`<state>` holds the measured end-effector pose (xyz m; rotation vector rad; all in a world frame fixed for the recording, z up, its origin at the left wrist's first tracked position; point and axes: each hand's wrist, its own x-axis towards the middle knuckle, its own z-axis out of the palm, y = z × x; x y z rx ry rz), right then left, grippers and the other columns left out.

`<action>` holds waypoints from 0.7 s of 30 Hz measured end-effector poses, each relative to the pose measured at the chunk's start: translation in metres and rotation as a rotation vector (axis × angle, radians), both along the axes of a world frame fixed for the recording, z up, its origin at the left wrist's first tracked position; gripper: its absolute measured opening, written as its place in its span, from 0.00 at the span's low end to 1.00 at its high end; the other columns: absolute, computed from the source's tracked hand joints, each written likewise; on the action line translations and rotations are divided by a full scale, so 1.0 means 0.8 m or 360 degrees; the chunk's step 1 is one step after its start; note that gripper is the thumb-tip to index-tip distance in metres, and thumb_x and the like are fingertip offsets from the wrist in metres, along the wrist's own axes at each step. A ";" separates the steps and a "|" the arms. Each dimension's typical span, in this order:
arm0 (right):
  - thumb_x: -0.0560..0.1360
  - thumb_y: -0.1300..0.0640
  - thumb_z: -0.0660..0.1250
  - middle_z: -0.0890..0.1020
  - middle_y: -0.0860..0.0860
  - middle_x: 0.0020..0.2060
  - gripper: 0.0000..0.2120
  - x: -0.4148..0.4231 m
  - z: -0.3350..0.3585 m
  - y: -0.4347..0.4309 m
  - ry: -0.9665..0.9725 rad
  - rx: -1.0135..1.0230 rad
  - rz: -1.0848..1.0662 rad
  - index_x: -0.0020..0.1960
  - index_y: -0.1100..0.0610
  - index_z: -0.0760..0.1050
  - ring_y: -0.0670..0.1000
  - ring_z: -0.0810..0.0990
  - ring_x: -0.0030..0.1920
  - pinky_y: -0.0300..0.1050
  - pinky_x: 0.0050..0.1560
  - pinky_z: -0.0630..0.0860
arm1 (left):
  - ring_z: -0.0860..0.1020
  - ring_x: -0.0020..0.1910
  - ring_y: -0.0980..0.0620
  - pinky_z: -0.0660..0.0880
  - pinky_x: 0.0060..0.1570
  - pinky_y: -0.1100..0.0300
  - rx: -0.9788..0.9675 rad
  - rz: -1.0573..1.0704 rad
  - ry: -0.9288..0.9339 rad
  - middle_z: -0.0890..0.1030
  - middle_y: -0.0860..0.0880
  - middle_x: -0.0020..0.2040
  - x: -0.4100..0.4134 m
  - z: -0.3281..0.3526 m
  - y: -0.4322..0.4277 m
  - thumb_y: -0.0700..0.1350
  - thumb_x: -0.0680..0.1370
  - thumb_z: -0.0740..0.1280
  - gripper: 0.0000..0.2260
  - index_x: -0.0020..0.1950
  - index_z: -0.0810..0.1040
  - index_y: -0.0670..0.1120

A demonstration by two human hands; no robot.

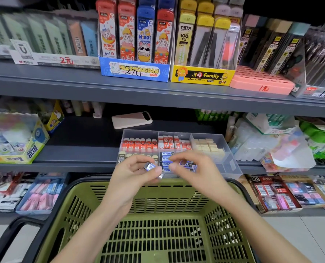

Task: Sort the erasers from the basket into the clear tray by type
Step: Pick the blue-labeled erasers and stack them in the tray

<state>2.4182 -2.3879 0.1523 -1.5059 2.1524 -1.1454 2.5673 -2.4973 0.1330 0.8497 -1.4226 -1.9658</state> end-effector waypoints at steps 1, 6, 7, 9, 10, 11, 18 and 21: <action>0.69 0.40 0.67 0.80 0.38 0.40 0.12 0.014 0.002 0.006 -0.0023 -0.0026 0.0061 0.49 0.44 0.80 0.40 0.76 0.46 0.39 0.52 0.72 | 0.84 0.39 0.47 0.79 0.39 0.60 0.0000 0.0006 0.0017 0.85 0.45 0.44 -0.004 -0.001 0.001 0.45 0.57 0.78 0.20 0.47 0.81 0.42; 0.71 0.53 0.71 0.79 0.41 0.38 0.07 0.028 -0.001 0.015 0.0142 -0.0196 -0.0091 0.50 0.49 0.79 0.42 0.75 0.44 0.36 0.48 0.72 | 0.84 0.42 0.47 0.80 0.43 0.58 -0.0033 -0.0082 0.0076 0.84 0.43 0.45 -0.023 0.001 0.009 0.54 0.60 0.76 0.22 0.48 0.83 0.44; 0.72 0.55 0.71 0.79 0.41 0.39 0.07 0.023 -0.001 0.017 0.0072 -0.0216 -0.0108 0.49 0.46 0.78 0.42 0.76 0.44 0.33 0.47 0.71 | 0.84 0.43 0.49 0.80 0.42 0.61 -0.0062 -0.0117 0.0094 0.85 0.45 0.44 -0.027 0.002 0.011 0.55 0.63 0.74 0.18 0.47 0.84 0.46; 0.73 0.58 0.70 0.79 0.40 0.38 0.11 0.004 -0.001 0.023 -0.0088 -0.0257 -0.0181 0.49 0.42 0.76 0.39 0.75 0.42 0.28 0.44 0.69 | 0.82 0.46 0.57 0.78 0.45 0.67 -0.0422 -0.0196 -0.0022 0.85 0.55 0.47 -0.035 -0.002 0.011 0.61 0.69 0.68 0.12 0.46 0.83 0.57; 0.72 0.59 0.70 0.79 0.41 0.37 0.12 -0.008 0.001 0.026 -0.0154 -0.0291 -0.0252 0.48 0.42 0.76 0.38 0.75 0.40 0.27 0.43 0.68 | 0.80 0.49 0.64 0.75 0.49 0.70 -0.0752 -0.0227 -0.0162 0.83 0.63 0.49 -0.040 -0.006 0.009 0.63 0.71 0.64 0.10 0.47 0.81 0.62; 0.72 0.60 0.70 0.79 0.42 0.37 0.12 -0.022 0.002 0.027 -0.0200 -0.0320 -0.0337 0.48 0.43 0.77 0.37 0.74 0.39 0.27 0.42 0.68 | 0.76 0.52 0.69 0.70 0.55 0.72 -0.1135 -0.0230 -0.0351 0.80 0.68 0.52 -0.046 -0.012 0.007 0.63 0.73 0.61 0.10 0.51 0.78 0.65; 0.71 0.58 0.71 0.81 0.47 0.39 0.05 -0.093 -0.010 0.018 0.0035 -0.0023 -0.0640 0.47 0.53 0.79 0.48 0.77 0.43 0.39 0.47 0.72 | 0.63 0.74 0.50 0.42 0.74 0.43 -0.2550 -0.0587 -0.0942 0.69 0.52 0.72 -0.092 -0.056 -0.007 0.63 0.79 0.52 0.27 0.72 0.69 0.50; 0.71 0.57 0.71 0.81 0.47 0.39 0.07 -0.100 -0.017 0.007 0.0337 0.0091 -0.0604 0.49 0.55 0.80 0.50 0.76 0.45 0.45 0.52 0.71 | 0.63 0.73 0.51 0.39 0.74 0.43 -0.2617 -0.0614 -0.0972 0.72 0.53 0.70 -0.095 -0.067 -0.013 0.65 0.79 0.49 0.28 0.71 0.70 0.50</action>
